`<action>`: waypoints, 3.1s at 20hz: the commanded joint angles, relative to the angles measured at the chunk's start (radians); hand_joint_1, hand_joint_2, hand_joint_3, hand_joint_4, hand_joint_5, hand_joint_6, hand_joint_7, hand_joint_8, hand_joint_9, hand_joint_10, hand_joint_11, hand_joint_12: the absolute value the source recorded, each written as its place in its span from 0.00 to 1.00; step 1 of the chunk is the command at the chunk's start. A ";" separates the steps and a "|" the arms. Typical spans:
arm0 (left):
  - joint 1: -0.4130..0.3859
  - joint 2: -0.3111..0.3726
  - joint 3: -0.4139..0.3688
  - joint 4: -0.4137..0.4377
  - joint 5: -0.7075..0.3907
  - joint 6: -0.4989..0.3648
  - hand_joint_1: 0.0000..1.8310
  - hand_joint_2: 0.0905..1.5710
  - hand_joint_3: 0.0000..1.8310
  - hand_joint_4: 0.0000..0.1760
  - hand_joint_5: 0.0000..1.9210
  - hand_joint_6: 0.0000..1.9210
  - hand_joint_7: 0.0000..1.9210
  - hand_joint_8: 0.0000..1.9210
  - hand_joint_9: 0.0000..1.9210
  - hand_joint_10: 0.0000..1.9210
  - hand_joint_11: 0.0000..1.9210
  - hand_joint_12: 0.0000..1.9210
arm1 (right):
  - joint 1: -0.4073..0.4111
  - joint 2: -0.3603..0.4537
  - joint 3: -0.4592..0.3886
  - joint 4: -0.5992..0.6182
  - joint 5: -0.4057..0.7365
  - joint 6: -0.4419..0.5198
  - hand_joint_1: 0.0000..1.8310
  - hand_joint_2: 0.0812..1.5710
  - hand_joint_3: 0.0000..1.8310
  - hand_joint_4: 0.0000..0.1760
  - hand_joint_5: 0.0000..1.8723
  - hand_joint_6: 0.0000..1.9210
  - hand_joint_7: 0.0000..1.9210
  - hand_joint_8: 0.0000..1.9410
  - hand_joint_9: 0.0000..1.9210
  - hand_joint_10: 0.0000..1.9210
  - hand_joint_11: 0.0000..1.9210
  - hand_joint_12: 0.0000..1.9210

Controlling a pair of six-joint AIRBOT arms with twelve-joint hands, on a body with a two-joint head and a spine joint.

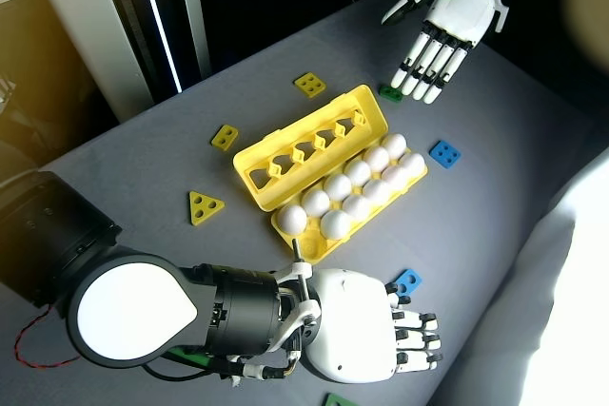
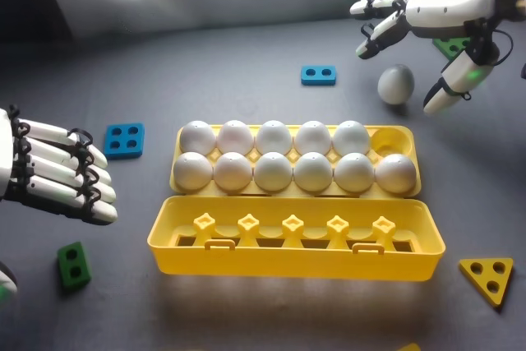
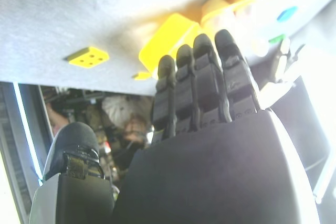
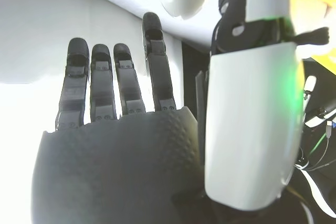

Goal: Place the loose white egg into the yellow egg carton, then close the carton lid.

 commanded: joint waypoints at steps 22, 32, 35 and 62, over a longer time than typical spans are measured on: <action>-0.012 0.011 -0.012 -0.066 -0.041 -0.004 0.00 0.73 0.00 0.00 0.13 0.00 0.14 0.00 0.12 0.00 0.00 0.20 | -0.031 0.004 0.029 0.056 0.046 -0.026 0.50 0.52 0.00 0.38 0.32 0.00 0.05 0.00 0.00 0.00 0.00 0.03; -0.016 0.012 -0.018 -0.062 -0.041 -0.006 0.00 0.72 0.00 0.00 0.13 0.00 0.13 0.00 0.12 0.00 0.00 0.19 | -0.038 0.000 0.039 0.075 0.060 -0.047 0.50 0.52 0.00 0.35 0.32 0.00 0.07 0.00 0.00 0.00 0.01 0.00; -0.017 0.012 -0.019 -0.062 -0.041 -0.007 0.00 0.73 0.00 0.00 0.12 0.00 0.12 0.00 0.10 0.00 0.00 0.15 | -0.038 -0.002 0.039 0.079 0.062 -0.047 0.49 0.52 0.00 0.38 0.32 0.00 0.06 0.00 0.00 0.00 0.02 0.01; -0.024 0.013 -0.023 -0.061 -0.041 -0.012 0.00 0.71 0.00 0.00 0.12 0.00 0.13 0.00 0.11 0.00 0.00 0.17 | -0.042 -0.002 0.039 0.092 0.070 -0.060 0.52 0.62 0.00 0.10 0.47 0.02 0.05 0.00 0.00 0.00 0.00 0.00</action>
